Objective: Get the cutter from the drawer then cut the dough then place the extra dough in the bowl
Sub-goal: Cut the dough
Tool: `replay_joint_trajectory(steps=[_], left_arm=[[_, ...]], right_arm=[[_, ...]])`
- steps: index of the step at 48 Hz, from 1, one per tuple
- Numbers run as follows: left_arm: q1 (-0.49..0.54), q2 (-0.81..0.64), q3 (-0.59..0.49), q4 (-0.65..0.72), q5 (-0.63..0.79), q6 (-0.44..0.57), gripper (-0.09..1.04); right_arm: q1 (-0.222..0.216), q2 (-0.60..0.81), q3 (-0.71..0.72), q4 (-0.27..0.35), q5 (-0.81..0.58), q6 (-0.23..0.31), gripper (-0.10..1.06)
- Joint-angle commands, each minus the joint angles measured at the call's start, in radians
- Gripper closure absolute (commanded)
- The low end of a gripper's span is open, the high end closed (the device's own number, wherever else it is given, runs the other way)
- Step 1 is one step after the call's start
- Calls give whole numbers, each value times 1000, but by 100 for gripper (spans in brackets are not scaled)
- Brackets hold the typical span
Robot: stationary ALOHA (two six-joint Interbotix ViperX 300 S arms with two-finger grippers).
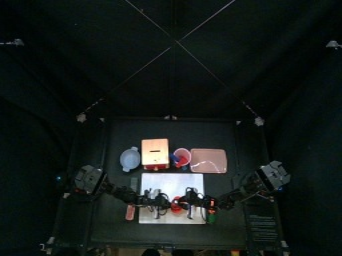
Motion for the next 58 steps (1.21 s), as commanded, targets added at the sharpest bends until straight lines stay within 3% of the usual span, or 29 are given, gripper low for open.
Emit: replay_joint_trajectory(steps=[1, 16, 27, 42, 49, 58], left_arm=[[5, -14, -17, -2, -3, 0, 39], [5, -35, -15, -2, -3, 5, 36], [5, -83, -12, 5, -3, 9, 24], [52, -87, -20, 17, 17, 26, 20], [98, -89, -72, 44, 155, 71, 19], [127, -87, -141, 60, 301, 126, 18]], right_arm=[[-6, -43, -14, -6, -46, -2, 40], [-17, -98, 72, 2, -109, 6, 40], [-32, -144, 198, 124, -25, 8, 39], [-81, -164, 238, 103, 147, 3, 37], [-86, -213, 239, 54, 152, 3, 35], [-92, -250, 241, 26, 152, 3, 21]])
